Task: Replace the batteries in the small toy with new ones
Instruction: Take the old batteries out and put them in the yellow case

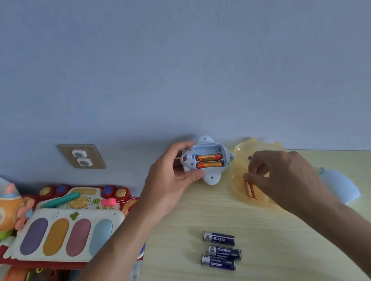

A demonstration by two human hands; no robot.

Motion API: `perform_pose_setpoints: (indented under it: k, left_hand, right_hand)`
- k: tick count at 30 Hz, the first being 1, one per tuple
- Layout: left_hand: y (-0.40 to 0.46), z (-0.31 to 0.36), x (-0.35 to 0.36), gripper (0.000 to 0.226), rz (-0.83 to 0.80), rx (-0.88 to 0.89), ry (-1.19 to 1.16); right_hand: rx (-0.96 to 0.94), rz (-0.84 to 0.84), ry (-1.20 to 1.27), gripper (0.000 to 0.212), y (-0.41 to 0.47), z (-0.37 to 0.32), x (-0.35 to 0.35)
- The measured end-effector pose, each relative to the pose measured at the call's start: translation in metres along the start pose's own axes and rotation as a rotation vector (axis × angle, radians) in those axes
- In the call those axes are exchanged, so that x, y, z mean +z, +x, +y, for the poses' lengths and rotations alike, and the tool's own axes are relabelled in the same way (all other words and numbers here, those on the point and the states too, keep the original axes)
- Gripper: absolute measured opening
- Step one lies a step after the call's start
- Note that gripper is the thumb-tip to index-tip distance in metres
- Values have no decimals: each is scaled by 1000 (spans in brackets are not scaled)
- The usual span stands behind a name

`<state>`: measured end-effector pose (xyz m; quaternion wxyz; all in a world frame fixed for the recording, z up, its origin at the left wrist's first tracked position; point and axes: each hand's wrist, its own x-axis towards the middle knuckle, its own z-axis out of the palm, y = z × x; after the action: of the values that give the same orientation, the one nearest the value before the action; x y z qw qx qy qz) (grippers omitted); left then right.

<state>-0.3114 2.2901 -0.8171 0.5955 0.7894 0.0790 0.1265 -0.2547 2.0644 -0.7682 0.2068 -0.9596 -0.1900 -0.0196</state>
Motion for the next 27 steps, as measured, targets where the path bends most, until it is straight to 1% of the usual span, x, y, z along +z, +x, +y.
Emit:
perform_pose_setpoints:
  k: [3, 4, 5, 7, 8, 10, 12, 14, 16, 18, 20, 23, 25, 27]
  left_hand:
    - [1, 1, -2, 56, -12, -11, -1]
    - [2, 1, -2, 56, -15, -14, -2]
    - [2, 1, -2, 56, -18, -15, -1]
    - [3, 1, -3, 56, -15, -14, 2]
    - [2, 1, -3, 56, -10, -13, 3]
    - [2, 0, -3, 54, -11, -10, 9]
    - [3, 0, -4, 53, -19, -8, 32]
    - [2, 1, -6, 54, -25, 20, 127]
    - [2, 5, -8, 54, -22, 117, 330]
    - [2, 9, -8, 52, -58, 257, 490]
    - [2, 12, -5, 46, -131, 349, 560]
    - [7, 17, 1, 40, -165, 380, 656]
    - [10, 23, 3, 40, -193, 376, 684]
    - [13, 26, 3, 42, -235, 371, 690]
  right_hand:
    - [-153, 104, 21, 15, 6, 0, 1]
    - [-211, 108, 49, 22, 10, -2, 2]
    - [-239, 68, 75, 38, 15, -6, 3]
    - [-255, -79, 117, 74, 24, -13, 6]
    - [-269, -133, 113, 86, 28, -17, 8]
    - [-292, -183, 88, 94, 34, -25, 14]
    - [-298, -194, 68, 96, 37, -29, 18]
    - [-301, -194, 51, 98, 39, -27, 21]
    - [-311, -191, 42, 98, 40, -25, 23]
    - [-316, -179, 57, 95, 41, -24, 23]
    - [-324, -166, 72, 91, 41, -25, 23]
    - [-318, -177, 89, 86, 43, -25, 23]
    - [-335, -175, 116, 78, 45, -24, 25]
    - [-356, -164, 139, 60, 46, -24, 25]
